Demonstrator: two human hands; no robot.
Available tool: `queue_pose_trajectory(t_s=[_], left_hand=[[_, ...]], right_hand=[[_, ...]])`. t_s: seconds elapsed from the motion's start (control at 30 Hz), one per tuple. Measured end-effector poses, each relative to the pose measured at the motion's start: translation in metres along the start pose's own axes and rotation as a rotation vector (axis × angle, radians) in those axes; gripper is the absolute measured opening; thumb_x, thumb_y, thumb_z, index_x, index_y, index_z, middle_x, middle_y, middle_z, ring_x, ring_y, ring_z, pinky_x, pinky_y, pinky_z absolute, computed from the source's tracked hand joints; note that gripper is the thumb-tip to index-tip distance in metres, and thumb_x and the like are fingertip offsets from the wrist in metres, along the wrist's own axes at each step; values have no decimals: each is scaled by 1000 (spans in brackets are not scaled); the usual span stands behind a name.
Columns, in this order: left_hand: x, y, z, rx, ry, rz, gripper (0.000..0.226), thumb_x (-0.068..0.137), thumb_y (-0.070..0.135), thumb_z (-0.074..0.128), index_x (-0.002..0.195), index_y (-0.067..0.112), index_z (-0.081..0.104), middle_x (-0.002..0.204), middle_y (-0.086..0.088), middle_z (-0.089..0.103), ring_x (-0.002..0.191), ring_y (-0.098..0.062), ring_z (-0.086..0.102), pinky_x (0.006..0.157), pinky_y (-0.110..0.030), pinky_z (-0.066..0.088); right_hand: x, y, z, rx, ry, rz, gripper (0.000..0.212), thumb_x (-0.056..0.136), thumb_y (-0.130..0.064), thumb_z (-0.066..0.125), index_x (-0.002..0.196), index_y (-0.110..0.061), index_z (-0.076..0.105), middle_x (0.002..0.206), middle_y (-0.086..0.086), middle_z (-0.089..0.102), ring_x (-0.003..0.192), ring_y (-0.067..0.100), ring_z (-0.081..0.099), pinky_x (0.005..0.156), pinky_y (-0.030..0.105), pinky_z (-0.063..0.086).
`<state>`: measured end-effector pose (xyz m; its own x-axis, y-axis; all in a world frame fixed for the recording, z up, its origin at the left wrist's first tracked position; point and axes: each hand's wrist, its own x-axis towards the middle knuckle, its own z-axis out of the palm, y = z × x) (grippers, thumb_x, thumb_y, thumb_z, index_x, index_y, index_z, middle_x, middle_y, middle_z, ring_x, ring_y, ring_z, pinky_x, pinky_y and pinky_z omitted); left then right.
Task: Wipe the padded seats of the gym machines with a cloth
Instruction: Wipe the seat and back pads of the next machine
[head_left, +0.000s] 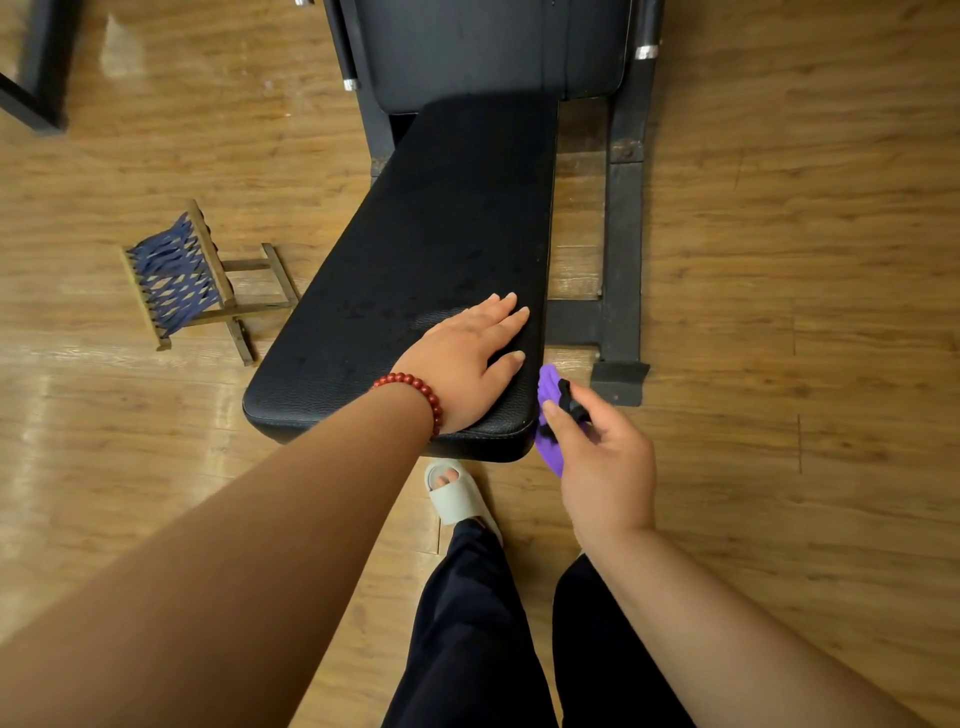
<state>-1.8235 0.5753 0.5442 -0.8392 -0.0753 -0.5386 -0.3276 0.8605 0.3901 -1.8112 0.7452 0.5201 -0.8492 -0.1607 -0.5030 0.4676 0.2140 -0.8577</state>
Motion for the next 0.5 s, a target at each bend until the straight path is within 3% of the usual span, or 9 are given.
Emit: queue_pose_trajectory(t_s=[0.1, 0.27, 0.4, 0.5], left_hand=[[0, 1, 0, 1, -4, -2, 54, 104, 36, 33, 154, 26, 16, 162, 8, 9, 148, -6, 3, 121, -33, 8], [0, 2, -1, 6, 3, -10, 53, 104, 36, 32, 154, 26, 16, 162, 9, 9, 148, -6, 3, 120, -31, 7], [-2, 2, -1, 6, 7, -5, 53, 104, 35, 33, 154, 26, 17, 162, 9, 9, 148, -5, 4, 118, -26, 5], [-1, 3, -1, 2, 6, -3, 53, 104, 35, 33, 154, 25, 17, 162, 8, 9, 148, -6, 4, 118, -27, 5]], right_hand=[[-4, 1, -2, -24, -9, -11, 35, 88, -19, 69, 105, -48, 63, 107, -14, 71, 101, 2, 65, 93, 35, 54], [21, -6, 9, -66, 44, 10, 34, 91, -18, 66, 125, -19, 65, 108, -10, 69, 101, 6, 63, 93, 28, 52], [10, -4, 3, -68, 21, 13, 31, 90, -20, 67, 120, -26, 67, 92, -28, 63, 95, -2, 64, 87, 22, 52], [0, -2, -1, -69, 10, -19, 30, 89, -19, 68, 118, -26, 69, 92, -30, 64, 95, -5, 63, 82, 15, 50]])
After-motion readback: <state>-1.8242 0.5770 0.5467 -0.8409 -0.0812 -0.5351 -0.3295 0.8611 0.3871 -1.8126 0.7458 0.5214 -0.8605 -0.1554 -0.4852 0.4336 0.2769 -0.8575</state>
